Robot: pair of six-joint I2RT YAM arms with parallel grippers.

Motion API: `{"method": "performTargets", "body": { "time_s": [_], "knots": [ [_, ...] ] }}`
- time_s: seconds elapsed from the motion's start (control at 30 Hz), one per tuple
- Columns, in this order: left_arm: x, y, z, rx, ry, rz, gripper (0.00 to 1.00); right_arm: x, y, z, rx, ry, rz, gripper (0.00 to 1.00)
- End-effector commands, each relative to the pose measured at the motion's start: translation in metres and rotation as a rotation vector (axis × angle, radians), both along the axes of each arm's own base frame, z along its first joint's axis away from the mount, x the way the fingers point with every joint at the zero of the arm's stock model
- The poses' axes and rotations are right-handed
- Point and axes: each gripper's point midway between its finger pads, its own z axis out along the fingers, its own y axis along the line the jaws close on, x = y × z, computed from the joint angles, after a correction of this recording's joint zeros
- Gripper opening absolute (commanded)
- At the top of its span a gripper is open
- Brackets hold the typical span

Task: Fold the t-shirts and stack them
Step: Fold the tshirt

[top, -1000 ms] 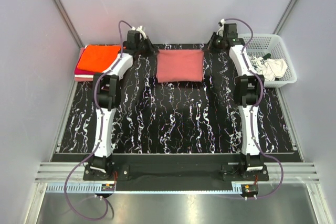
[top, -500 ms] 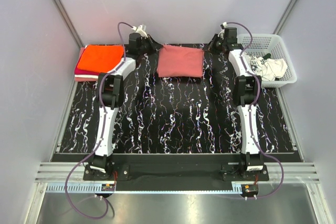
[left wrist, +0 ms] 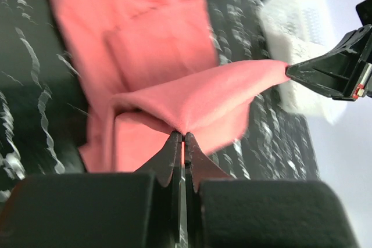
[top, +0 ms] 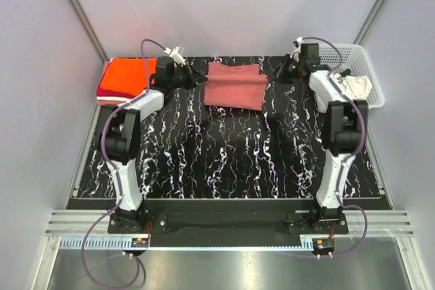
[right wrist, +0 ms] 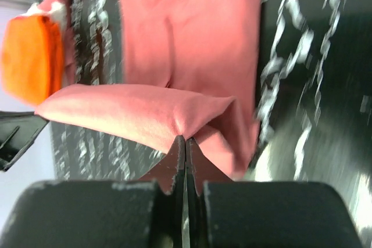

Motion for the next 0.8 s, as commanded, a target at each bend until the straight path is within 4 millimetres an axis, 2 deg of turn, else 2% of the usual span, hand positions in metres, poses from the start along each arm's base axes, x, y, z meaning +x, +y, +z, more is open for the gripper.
{"method": "performTargets", "body": {
  "time_s": [0.0,0.03,0.07,0.1,0.13,0.17,0.2,0.23,0.27,0.3,0.33,0.37,0.4,0.43,0.5,0.53,0.57,0.63,0.67,0.7,0.77],
  "knots": [
    [-0.036,-0.002,0.045,-0.001,-0.108,-0.049,0.00,-0.038,0.000,0.054,0.040,-0.086,-0.002,0.00],
    [-0.044,-0.003,0.042,0.001,-0.093,-0.060,0.00,-0.058,0.000,0.029,0.044,-0.016,-0.007,0.00],
    [-0.054,-0.006,0.038,0.007,-0.082,-0.077,0.00,-0.069,0.000,0.038,0.059,-0.029,-0.011,0.00],
    [-0.071,-0.006,0.018,0.017,-0.035,-0.094,0.00,-0.081,0.003,0.034,0.075,-0.013,0.008,0.00],
    [-0.081,-0.005,0.018,0.019,-0.038,-0.097,0.00,-0.100,0.004,0.013,0.077,0.045,0.007,0.00],
    [-0.091,-0.004,0.010,0.021,-0.017,-0.099,0.00,-0.112,0.005,0.019,0.085,0.039,0.013,0.00],
    [-0.109,0.000,-0.003,0.022,0.008,-0.099,0.00,-0.122,0.006,0.016,0.085,0.051,0.017,0.00],
    [-0.119,0.001,-0.008,0.018,0.019,-0.103,0.00,-0.142,0.006,-0.002,0.081,0.099,0.016,0.00],
    [-0.130,0.000,-0.013,0.010,0.038,-0.106,0.00,-0.153,0.009,0.010,0.075,0.067,0.023,0.00],
    [-0.147,0.003,-0.021,0.012,0.066,-0.107,0.00,-0.162,0.009,0.009,0.062,0.065,0.021,0.00],
    [-0.156,0.003,-0.024,0.008,0.083,-0.110,0.00,-0.180,0.010,-0.004,0.058,0.098,0.028,0.00],
    [-0.172,0.002,-0.034,0.005,0.123,-0.118,0.00,-0.192,0.009,0.004,0.046,0.074,0.026,0.00],
    [-0.182,0.003,-0.037,0.008,0.146,-0.121,0.00,-0.202,0.007,0.001,0.041,0.091,0.016,0.00],
    [-0.191,0.004,-0.031,0.006,0.140,-0.127,0.00,-0.219,0.005,-0.013,0.033,0.133,0.010,0.00],
    [-0.217,0.005,-0.038,0.021,0.176,-0.138,0.00,-0.240,0.009,-0.012,0.053,0.148,0.019,0.00],
    [-0.226,0.004,-0.041,0.027,0.187,-0.145,0.00,-0.256,0.010,-0.026,0.056,0.190,0.024,0.00],
    [-0.243,0.002,-0.052,0.046,0.213,-0.158,0.00,-0.266,0.011,-0.026,0.060,0.204,0.023,0.00],
    [-0.261,0.002,-0.049,0.043,0.208,-0.167,0.00,-0.288,0.010,-0.042,0.061,0.262,0.019,0.00],
    [-0.275,-0.001,-0.056,0.048,0.224,-0.182,0.00,-0.295,0.010,-0.040,0.071,0.267,0.002,0.00],
    [-0.282,-0.001,-0.047,0.045,0.202,-0.185,0.00,-0.303,0.008,-0.044,0.070,0.288,-0.015,0.00],
    [-0.296,-0.003,-0.047,0.076,0.192,-0.197,0.00,-0.323,0.002,-0.048,0.056,0.340,-0.066,0.00]
  ]
}}
